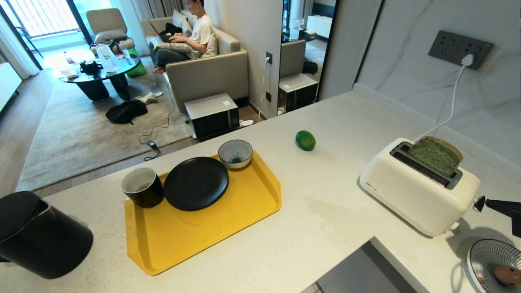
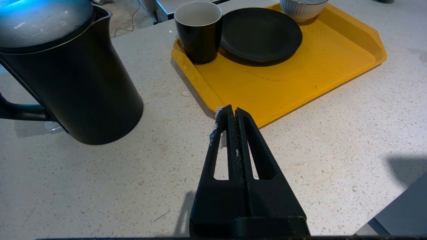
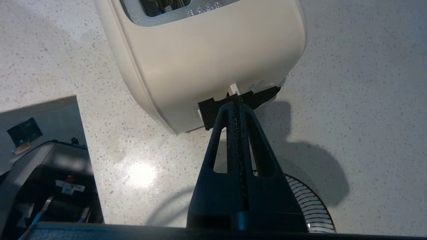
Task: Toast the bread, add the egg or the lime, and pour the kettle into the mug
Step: Use a bread toaster
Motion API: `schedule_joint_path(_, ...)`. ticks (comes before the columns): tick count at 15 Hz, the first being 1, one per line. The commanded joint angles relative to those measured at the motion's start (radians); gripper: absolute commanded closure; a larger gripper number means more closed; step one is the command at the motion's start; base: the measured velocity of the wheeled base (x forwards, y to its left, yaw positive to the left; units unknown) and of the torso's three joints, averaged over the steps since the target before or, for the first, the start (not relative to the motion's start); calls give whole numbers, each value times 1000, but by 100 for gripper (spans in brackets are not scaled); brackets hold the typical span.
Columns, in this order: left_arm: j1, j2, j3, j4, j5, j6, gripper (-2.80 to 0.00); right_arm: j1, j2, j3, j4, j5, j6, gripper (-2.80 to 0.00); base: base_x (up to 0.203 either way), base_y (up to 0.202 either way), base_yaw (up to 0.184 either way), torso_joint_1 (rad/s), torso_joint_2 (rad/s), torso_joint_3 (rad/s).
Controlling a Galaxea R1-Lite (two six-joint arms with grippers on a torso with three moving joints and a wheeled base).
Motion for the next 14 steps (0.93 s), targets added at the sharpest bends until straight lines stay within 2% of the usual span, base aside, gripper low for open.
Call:
schedule_joint_path(1, 0, 1, 0, 0, 0, 0, 0, 2, 26, -10, -2, 4, -3, 0, 0, 0, 0, 0, 0, 0)
schedule_joint_path(9, 0, 1, 0, 0, 0, 0, 0, 25, 75, -43, -2, 14, -7, 0, 0, 0, 0, 0, 0, 0)
schedule_joint_path(14, 0, 1, 0, 0, 0, 0, 0, 40, 101, -24, -1, 14, -49, 0, 0, 0, 0, 0, 0, 0)
